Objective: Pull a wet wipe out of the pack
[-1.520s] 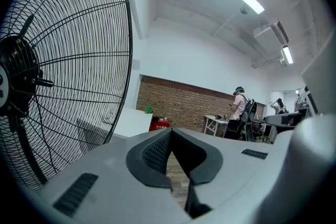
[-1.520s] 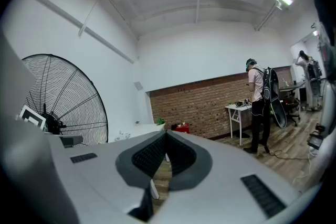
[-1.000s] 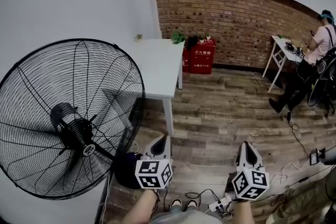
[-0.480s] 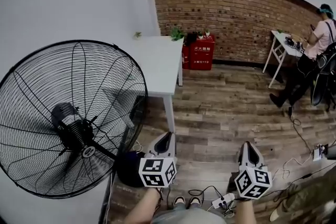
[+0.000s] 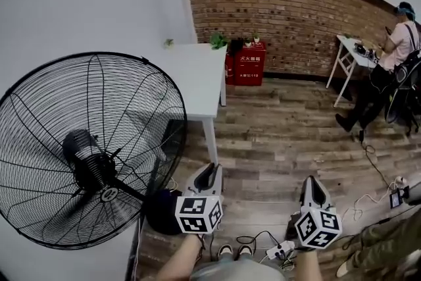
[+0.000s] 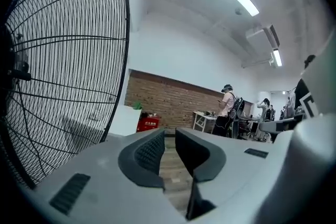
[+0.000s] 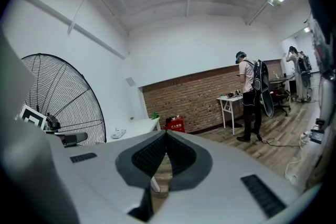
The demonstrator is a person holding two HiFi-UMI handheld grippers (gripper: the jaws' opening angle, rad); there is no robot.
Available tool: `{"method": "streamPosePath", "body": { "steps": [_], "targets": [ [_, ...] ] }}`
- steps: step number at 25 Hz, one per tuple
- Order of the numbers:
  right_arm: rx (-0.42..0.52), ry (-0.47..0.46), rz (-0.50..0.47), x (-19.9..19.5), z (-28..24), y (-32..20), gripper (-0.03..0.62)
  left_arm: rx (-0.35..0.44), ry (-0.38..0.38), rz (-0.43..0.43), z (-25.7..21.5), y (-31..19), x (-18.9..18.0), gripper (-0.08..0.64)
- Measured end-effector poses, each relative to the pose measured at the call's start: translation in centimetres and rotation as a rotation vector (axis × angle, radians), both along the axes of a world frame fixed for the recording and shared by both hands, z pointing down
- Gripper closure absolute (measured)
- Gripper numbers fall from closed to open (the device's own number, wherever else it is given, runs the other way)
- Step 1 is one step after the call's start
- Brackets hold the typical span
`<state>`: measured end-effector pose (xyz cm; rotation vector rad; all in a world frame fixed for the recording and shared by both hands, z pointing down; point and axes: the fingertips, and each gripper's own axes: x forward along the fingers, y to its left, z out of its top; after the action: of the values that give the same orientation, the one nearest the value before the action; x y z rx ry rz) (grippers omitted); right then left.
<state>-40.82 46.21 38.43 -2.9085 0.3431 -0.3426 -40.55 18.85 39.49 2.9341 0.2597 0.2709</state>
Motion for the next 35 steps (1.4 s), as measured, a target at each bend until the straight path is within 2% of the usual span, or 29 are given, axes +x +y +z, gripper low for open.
{"method": "streamPosePath", "body": {
  "steps": [9, 23, 30, 35],
  "targets": [
    [-0.009, -0.011, 0.03, -0.4, -0.7, 0.6, 0.591, -0.002, -0.013, 0.03, -0.3, 0.7, 0.5, 0.463],
    [-0.021, -0.051, 0.042, -0.4, 1.1, -0.8, 0.591, -0.028, -0.027, 0.079, 1.3, 0.7, 1.1, 0.46],
    [-0.013, -0.043, 0.053, 3.0, 1.9, 0.4, 0.591, -0.017, -0.019, 0.067, 1.6, 1.0, 4.3, 0.46],
    [-0.006, -0.033, 0.028, 9.4, 2.4, 1.7, 0.591, 0.017, -0.018, 0.043, 2.3, 2.2, 9.3, 0.46]
  ]
}}
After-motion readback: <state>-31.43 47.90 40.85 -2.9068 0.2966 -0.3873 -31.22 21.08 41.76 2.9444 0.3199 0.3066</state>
